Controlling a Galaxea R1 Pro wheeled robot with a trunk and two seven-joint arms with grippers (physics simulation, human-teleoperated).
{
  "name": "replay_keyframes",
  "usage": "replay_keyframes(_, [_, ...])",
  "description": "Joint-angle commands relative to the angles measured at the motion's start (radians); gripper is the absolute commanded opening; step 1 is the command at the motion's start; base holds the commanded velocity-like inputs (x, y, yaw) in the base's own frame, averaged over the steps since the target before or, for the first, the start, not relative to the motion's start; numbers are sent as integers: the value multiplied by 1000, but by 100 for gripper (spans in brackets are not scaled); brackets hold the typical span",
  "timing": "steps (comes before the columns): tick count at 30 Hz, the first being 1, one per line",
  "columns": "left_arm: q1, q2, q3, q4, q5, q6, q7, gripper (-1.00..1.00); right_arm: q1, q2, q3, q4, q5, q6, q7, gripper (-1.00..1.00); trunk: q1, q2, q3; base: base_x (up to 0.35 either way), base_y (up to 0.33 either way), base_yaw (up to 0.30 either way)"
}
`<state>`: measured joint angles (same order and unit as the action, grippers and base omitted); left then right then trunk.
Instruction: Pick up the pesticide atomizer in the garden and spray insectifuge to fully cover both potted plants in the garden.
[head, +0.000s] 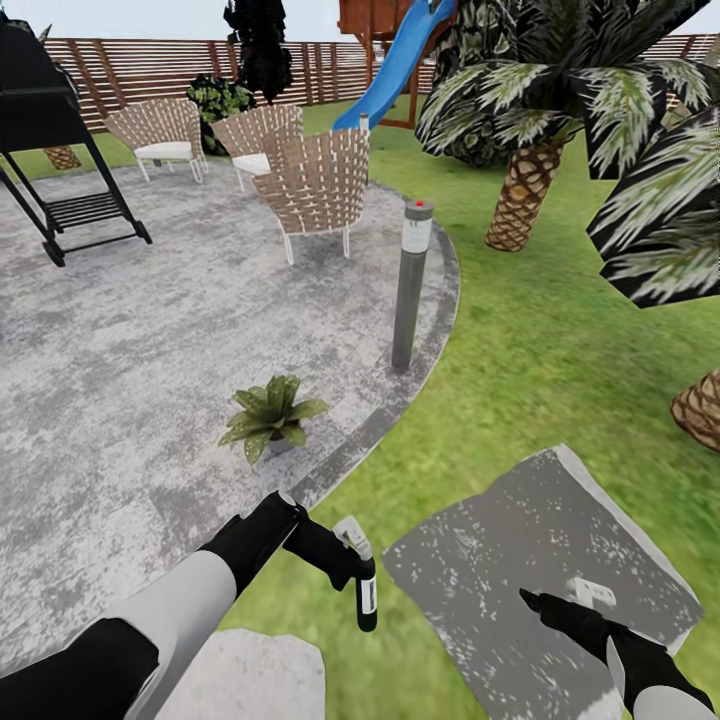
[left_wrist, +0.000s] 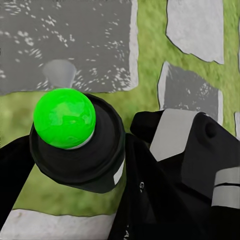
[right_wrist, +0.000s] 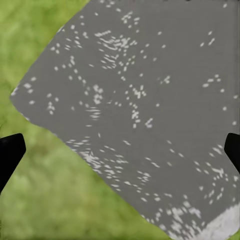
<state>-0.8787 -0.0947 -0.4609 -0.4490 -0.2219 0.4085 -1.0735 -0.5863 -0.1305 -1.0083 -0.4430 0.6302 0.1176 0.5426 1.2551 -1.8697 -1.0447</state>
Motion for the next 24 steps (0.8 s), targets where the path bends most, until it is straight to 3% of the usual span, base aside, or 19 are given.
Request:
replay_keyframes(1, [-1,0,1,-1,-4,10,-5,-100,-1,0,-9,-2,5,5,8,100,0,0,1,0,0,0])
replay_keyframes(12, [13,-1,0,0,0,10,-6,-100,-1,0,-8,-2,5,5,6,100,0,0,18,0,0,0])
replay_keyframes(17, [21,-2,-1,0,70,10,-5,-100,-1,0,-8,-2,5,5,4,100,0,0,25,0,0,0])
replay_keyframes(24, [21,-1,-1,0,90,10,-5,-100,-1,0,-8,-2,5,5,3,100,0,0,34,0,0,0])
